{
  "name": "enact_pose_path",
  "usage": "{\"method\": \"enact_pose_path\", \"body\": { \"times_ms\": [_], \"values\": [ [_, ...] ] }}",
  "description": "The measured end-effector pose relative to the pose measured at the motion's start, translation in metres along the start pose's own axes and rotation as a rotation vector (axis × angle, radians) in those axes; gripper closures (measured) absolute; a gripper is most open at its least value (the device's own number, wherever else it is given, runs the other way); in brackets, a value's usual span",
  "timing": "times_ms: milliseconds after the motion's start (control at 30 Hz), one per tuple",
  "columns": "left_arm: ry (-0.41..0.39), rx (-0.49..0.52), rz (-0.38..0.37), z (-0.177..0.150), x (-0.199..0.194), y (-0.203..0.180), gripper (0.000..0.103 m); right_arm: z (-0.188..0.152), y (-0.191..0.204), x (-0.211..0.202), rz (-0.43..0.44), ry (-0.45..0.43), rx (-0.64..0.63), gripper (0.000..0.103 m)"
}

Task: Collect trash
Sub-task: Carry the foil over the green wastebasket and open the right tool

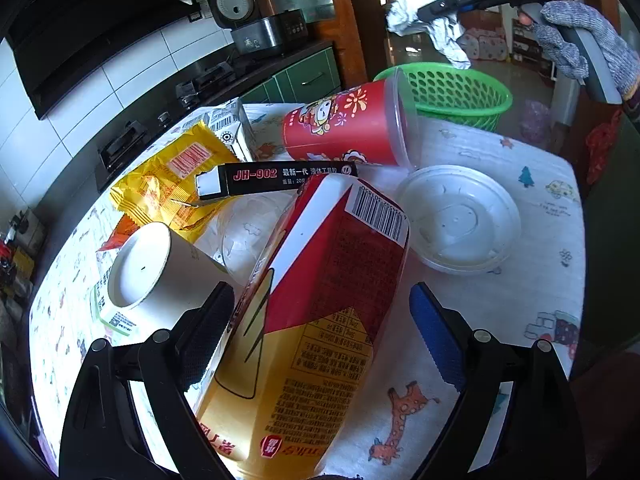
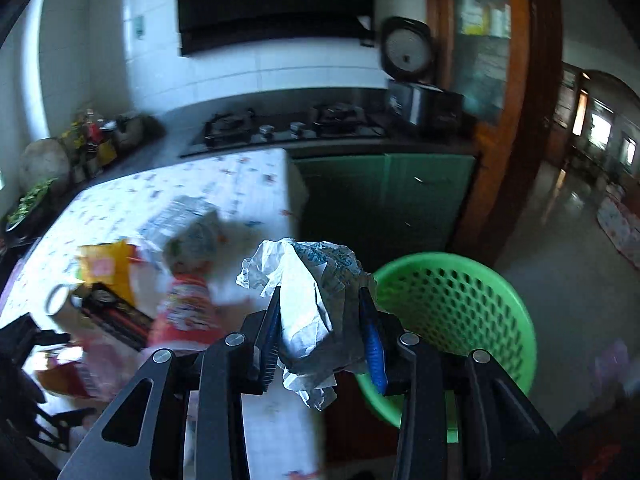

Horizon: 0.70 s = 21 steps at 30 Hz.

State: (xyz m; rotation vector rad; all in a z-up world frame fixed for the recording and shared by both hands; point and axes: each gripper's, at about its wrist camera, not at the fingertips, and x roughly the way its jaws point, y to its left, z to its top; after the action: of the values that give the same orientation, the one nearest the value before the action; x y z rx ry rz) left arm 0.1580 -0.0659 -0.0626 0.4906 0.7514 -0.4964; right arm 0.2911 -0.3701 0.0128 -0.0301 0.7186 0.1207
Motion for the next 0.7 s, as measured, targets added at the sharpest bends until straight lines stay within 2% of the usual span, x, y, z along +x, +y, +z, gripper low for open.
{"method": "enact_pose_path", "body": {
  "times_ms": [67,200,500,533,667,700],
  "values": [
    [0.002,-0.007,0.003,0.002,0.002,0.0,0.02,-0.006,-0.02,0.012,-0.032,0.026,0.033,0.068],
    [0.004,-0.036,-0.003,0.004,0.003,0.004,0.021,-0.012,-0.049,0.036,-0.093,0.068,0.065,0.068],
    [-0.022,-0.126,-0.003,0.003,-0.019,0.012,0.023,-0.029,-0.084,0.081,-0.172,0.133,0.122,0.062],
    [-0.028,-0.138,-0.007,0.004,-0.023,0.013,0.024,-0.03,-0.089,0.085,-0.176,0.133,0.128,0.06],
    [-0.059,-0.182,-0.039,0.011,-0.04,0.016,0.024,-0.034,-0.1,0.092,-0.186,0.131,0.157,0.042],
    [-0.066,-0.192,-0.054,0.014,-0.043,0.016,0.024,-0.035,-0.104,0.092,-0.179,0.126,0.166,0.042]
  ]
}}
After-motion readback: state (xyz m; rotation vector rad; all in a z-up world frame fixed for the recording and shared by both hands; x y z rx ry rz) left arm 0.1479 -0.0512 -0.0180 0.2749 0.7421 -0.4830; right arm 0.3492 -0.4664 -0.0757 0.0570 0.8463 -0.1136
